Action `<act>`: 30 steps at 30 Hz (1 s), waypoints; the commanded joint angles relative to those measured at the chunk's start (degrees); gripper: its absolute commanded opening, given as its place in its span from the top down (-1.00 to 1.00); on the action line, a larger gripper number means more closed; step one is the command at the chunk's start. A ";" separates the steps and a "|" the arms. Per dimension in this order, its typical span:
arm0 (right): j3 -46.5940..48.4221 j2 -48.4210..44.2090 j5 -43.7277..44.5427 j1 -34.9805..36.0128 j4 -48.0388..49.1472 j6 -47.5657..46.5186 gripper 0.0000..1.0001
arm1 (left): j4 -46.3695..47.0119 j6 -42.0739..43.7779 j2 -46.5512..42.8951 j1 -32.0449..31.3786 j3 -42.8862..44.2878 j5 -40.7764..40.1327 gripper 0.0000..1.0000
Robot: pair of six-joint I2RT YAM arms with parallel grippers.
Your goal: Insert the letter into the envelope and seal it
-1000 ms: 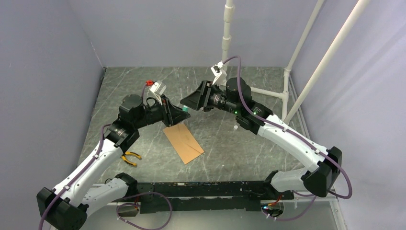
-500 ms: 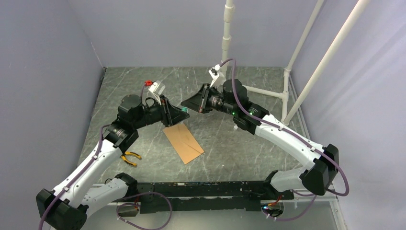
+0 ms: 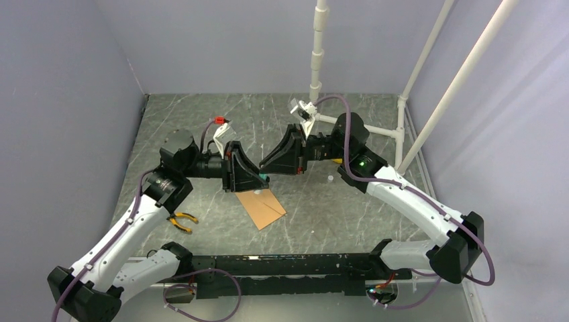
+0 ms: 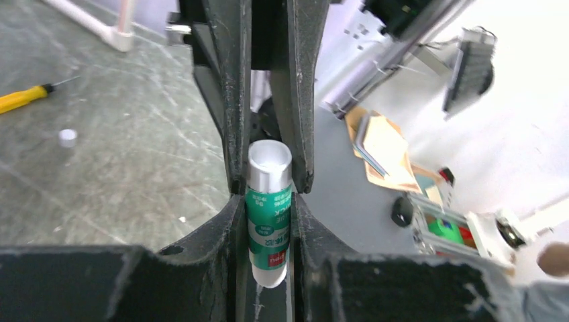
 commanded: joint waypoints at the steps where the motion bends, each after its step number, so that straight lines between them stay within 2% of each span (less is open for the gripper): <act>1: 3.00 -0.51 -14.81 1.23 0.25 -5.73 1.00 | 6.56 0.06 -0.56 0.13 1.09 6.02 0.95; 3: 5.59 0.26 -6.62 1.27 -5.89 -5.08 0.99 | 4.06 2.02 -1.20 0.14 1.59 2.50 0.95; 6: 8.23 0.31 14.48 1.29 -12.48 0.58 -0.15 | -0.41 3.69 -1.89 0.13 2.03 -8.10 0.95; 7: 7.21 -0.09 21.98 1.41 -12.86 4.02 -0.36 | -1.23 3.77 -2.11 0.12 1.84 -11.95 0.95; 8: 6.17 -0.56 26.96 1.49 -12.82 6.84 -0.47 | -1.59 3.68 -2.43 0.12 1.40 -15.92 0.95; 10: 4.54 -1.08 34.54 2.16 -12.78 10.86 -0.54 | -0.95 3.20 -3.15 0.13 0.29 -22.23 0.95; 14: 4.73 -0.30 40.88 4.53 -13.65 12.82 -0.57 | 0.34 2.25 -3.56 0.12 -1.26 -26.44 0.95; 16: 6.45 1.15 42.59 5.05 -16.42 12.80 -0.54 | -0.50 2.66 -2.94 0.13 -0.78 -25.87 0.95; 21: 7.67 2.93 41.41 5.75 -16.20 12.60 -0.11 | -1.91 2.67 -2.22 0.13 -0.23 -25.95 0.95; 26: 7.89 2.85 40.00 5.84 -16.30 11.68 0.55 | -1.05 2.21 -2.89 0.12 -0.65 -25.03 0.95; 29: 6.65 1.07 37.83 5.69 -14.36 8.48 0.96 | -1.64 2.65 -3.06 0.14 -0.31 -21.53 0.95; 30: 6.28 0.39 36.57 5.59 -14.25 5.96 1.00 | -1.85 3.11 -3.07 0.12 -0.07 -19.02 0.95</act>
